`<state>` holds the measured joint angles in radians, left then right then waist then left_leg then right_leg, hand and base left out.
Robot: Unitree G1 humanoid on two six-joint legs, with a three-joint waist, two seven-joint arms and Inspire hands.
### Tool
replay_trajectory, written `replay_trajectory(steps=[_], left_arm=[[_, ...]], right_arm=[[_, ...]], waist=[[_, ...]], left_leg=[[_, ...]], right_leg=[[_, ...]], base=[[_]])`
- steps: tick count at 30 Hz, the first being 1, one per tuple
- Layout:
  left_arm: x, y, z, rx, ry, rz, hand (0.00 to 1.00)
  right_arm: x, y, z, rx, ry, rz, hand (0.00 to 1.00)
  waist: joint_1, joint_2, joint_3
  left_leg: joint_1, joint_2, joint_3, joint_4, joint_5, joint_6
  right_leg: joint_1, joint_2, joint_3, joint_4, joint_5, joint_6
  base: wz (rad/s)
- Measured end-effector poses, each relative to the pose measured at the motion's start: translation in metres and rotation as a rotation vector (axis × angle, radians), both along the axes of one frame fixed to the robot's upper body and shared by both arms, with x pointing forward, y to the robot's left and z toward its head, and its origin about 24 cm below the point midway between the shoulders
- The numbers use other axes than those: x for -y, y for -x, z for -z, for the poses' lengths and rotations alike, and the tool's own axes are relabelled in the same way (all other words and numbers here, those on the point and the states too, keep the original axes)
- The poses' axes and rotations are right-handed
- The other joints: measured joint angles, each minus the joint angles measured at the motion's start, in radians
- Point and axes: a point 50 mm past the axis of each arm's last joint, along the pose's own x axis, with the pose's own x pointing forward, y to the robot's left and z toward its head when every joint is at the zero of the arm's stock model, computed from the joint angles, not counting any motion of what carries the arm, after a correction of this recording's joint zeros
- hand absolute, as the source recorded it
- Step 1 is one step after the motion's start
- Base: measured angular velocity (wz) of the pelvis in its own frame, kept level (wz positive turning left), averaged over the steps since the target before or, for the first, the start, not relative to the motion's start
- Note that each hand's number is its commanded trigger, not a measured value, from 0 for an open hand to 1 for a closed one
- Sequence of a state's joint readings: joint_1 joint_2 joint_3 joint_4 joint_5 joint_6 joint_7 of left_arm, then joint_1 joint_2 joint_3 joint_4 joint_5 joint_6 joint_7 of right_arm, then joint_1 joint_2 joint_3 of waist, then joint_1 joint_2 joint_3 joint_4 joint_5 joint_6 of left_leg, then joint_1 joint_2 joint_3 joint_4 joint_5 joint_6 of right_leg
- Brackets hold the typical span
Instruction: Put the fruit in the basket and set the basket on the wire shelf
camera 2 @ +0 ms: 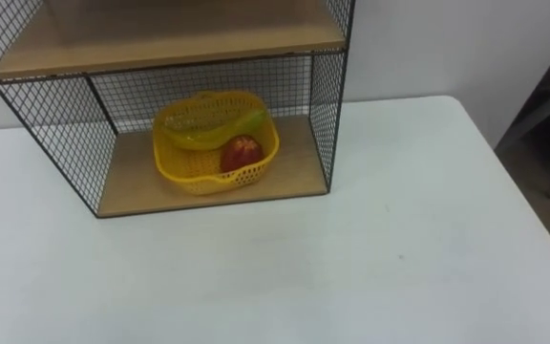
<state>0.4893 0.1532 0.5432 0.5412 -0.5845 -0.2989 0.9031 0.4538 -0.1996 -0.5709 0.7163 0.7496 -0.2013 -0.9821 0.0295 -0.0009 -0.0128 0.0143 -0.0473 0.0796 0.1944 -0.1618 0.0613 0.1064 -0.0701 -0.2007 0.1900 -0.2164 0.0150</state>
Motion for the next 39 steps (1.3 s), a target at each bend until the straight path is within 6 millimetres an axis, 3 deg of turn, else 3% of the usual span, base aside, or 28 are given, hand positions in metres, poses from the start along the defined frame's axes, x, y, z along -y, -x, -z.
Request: replay_trajectory(steps=[7, 11, 16, 21, 25, 32, 37, 39], left_arm=[[-0.004, 0.003, 0.001, 0.084, 0.028, -0.071, 0.00], [-0.010, 0.004, -0.003, 0.087, 0.014, -0.083, 0.00], [-0.033, 0.009, -0.021, 0.090, -0.038, -0.124, 0.00], [-0.061, 0.034, -0.044, 0.118, -0.107, -0.293, 0.00], [-0.067, 0.054, -0.048, 0.086, -0.117, -0.385, 0.00], [-0.050, 0.076, -0.026, 0.078, -0.012, -0.515, 0.00], [0.000, 0.101, 0.018, -0.008, 0.207, -0.509, 0.00], [0.034, 0.109, 0.041, -0.058, 0.364, -0.479, 0.00]], right_arm=[[-0.008, 0.024, 0.008, 0.053, -0.067, 0.255, 0.00], [-0.002, 0.030, 0.002, 0.074, -0.042, 0.335, 0.00], [0.014, 0.040, -0.012, 0.106, 0.022, 0.424, 0.00], [0.025, 0.067, -0.027, 0.116, 0.067, 0.545, 0.00], [0.022, 0.076, -0.026, 0.096, 0.057, 0.558, 0.00], [0.020, 0.073, -0.018, 0.116, 0.029, 0.476, 0.00], [-0.009, 0.070, 0.012, 0.040, -0.132, 0.319, 0.00], [-0.026, 0.064, 0.029, -0.001, -0.241, 0.228, 0.00]], waist=[[-0.005, -0.004, -0.0028], [-0.004, -0.007, -0.0051], [0.002, -0.014, -0.0078], [0.014, -0.008, -0.0077], [0.012, -0.003, -0.0068], [0.004, 0.004, -0.0071], [0.002, 0.003, -0.0075], [-0.001, 0.001, -0.0073]], left_leg=[[0.007, -0.001, 0.001, -0.006, 0.000, -0.001], [0.001, 0.000, 0.000, -0.003, -0.001, -0.003], [-0.022, 0.003, -0.002, 0.015, -0.007, -0.007], [-0.053, 0.003, -0.014, 0.046, -0.021, -0.004], [-0.059, -0.001, -0.021, 0.052, -0.028, -0.007], [-0.058, -0.002, -0.024, 0.050, -0.028, -0.006], [-0.054, -0.001, -0.024, 0.044, -0.026, -0.006], [-0.048, -0.001, -0.024, 0.045, -0.026, -0.005]], right_leg=[[-0.003, -0.003, 0.002, 0.017, -0.011, -0.001], [-0.009, -0.002, 0.002, 0.019, -0.014, -0.003], [-0.028, 0.000, -0.001, 0.031, -0.019, -0.006], [-0.041, 0.002, -0.013, 0.032, -0.020, -0.004], [-0.042, 0.000, -0.019, 0.033, -0.024, 0.000], [-0.040, -0.001, -0.023, 0.032, -0.024, 0.000], [-0.036, -0.004, -0.022, 0.031, -0.023, -0.001], [-0.028, -0.005, -0.024, 0.031, -0.023, -0.001]], base=[[0.00], [0.00], [0.00], [0.08], [0.06], [0.00], [0.00], [0.00]])
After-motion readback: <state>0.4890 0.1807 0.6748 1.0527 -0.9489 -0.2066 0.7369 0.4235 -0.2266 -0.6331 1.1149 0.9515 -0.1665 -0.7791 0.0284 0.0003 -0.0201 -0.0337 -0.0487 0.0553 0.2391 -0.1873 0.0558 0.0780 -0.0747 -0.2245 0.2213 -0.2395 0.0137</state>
